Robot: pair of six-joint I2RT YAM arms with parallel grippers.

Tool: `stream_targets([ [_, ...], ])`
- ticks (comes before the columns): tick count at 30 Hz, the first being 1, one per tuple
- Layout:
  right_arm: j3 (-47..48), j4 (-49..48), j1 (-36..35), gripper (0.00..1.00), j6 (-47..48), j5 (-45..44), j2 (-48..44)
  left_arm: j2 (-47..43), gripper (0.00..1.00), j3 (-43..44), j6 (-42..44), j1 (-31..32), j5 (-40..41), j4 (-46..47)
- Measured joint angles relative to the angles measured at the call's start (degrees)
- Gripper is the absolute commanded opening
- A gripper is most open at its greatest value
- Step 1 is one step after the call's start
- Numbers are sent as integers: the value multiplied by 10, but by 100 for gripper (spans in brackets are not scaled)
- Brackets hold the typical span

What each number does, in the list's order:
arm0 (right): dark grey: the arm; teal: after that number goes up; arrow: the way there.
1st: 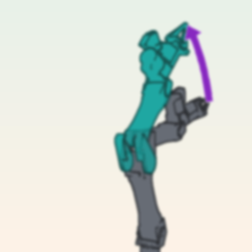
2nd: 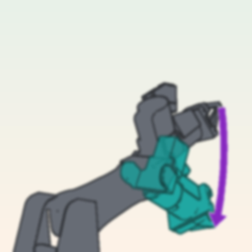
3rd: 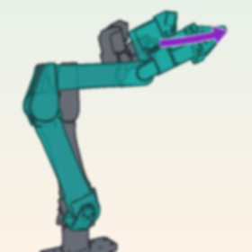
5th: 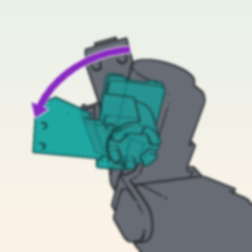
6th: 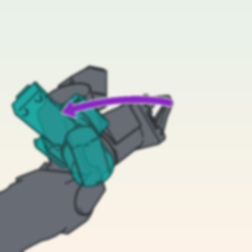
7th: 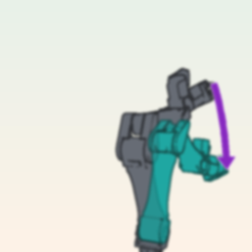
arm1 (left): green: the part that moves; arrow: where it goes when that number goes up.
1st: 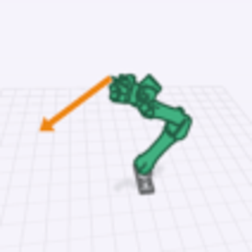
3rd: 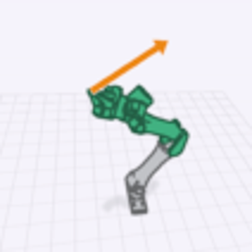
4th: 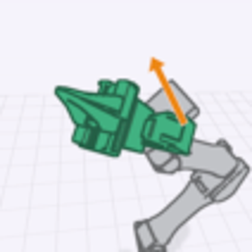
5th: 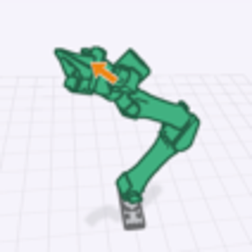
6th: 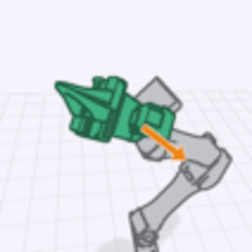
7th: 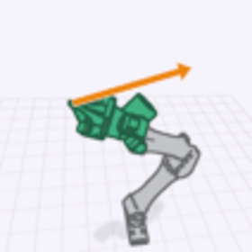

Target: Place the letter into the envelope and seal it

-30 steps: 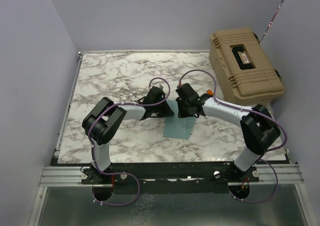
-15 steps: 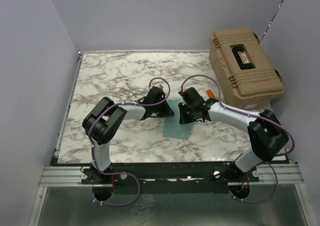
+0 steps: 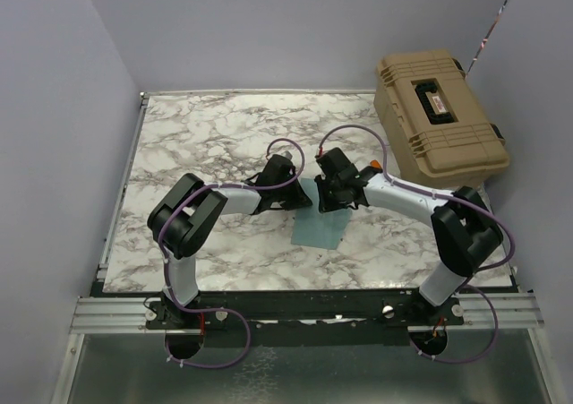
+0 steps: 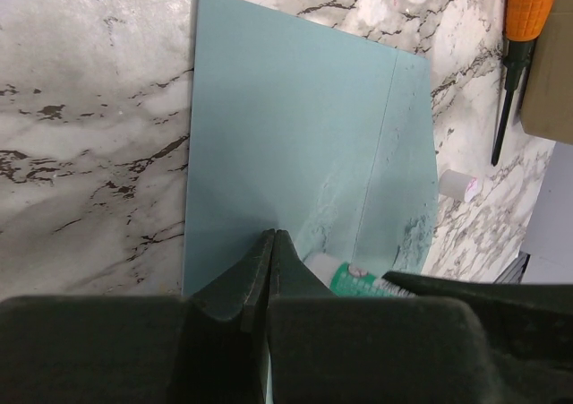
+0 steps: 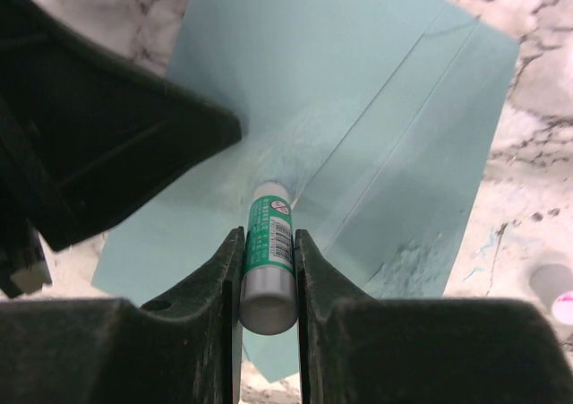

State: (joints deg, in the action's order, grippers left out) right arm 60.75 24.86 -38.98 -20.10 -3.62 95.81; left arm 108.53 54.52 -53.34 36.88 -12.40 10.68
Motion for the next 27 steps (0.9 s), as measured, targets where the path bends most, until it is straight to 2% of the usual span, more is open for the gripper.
stream_targets([
  [8,19,-5,8,1,2,-5,16,0,0,-1,0,0,0,3],
  [20,-40,5,-19,0,2,61,-36,0,0,-1,0,0,0,2],
  [27,-28,7,-17,1,-14,38,-24,0,0,-1,0,0,0,2],
])
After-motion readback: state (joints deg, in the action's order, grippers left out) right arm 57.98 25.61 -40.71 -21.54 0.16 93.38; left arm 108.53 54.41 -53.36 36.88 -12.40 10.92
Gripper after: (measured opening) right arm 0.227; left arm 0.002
